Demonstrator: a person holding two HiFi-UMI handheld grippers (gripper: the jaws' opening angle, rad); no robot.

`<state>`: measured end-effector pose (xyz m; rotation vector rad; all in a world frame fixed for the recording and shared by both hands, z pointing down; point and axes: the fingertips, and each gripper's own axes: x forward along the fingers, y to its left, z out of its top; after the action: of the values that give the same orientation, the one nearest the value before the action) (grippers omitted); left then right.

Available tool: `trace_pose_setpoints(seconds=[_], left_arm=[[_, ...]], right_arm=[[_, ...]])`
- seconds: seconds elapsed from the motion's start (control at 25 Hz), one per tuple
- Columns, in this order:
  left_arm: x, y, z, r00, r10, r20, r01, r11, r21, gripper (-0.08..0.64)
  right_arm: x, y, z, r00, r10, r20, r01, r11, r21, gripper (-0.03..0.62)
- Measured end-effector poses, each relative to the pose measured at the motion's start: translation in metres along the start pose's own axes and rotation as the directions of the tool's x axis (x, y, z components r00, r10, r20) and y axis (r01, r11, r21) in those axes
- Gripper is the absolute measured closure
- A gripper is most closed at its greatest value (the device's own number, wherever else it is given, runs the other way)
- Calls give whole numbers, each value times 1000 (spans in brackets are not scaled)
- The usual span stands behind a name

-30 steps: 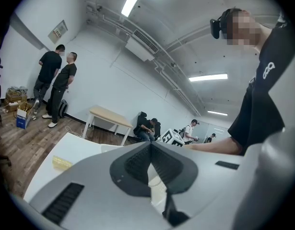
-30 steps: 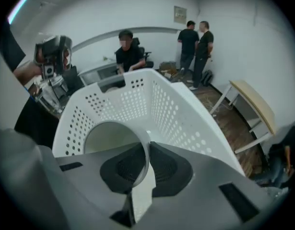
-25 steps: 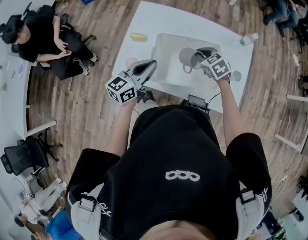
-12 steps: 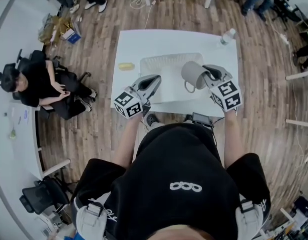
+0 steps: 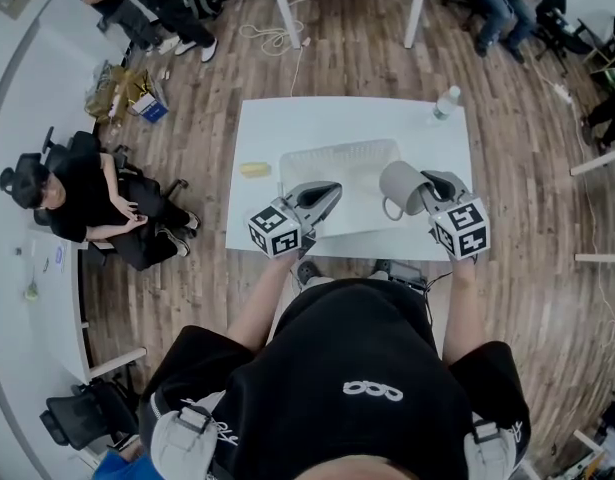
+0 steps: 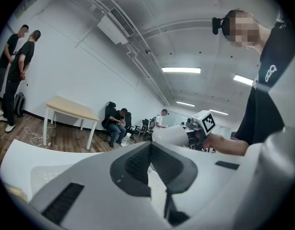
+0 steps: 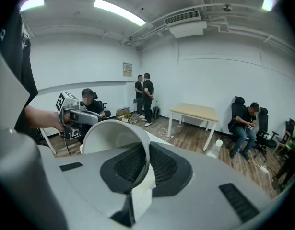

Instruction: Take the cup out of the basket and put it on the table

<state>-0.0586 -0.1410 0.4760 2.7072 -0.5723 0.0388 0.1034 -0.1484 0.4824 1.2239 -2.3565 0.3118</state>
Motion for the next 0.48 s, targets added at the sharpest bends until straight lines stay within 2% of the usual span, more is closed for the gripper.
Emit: trace_pose_setpoints(seconds=[0.48], left_arm=[[43, -20, -3, 994, -103, -38, 103, 995, 8, 552]], right_arm=[[-47, -45, -36, 991, -131, -16, 132, 985, 110, 548]])
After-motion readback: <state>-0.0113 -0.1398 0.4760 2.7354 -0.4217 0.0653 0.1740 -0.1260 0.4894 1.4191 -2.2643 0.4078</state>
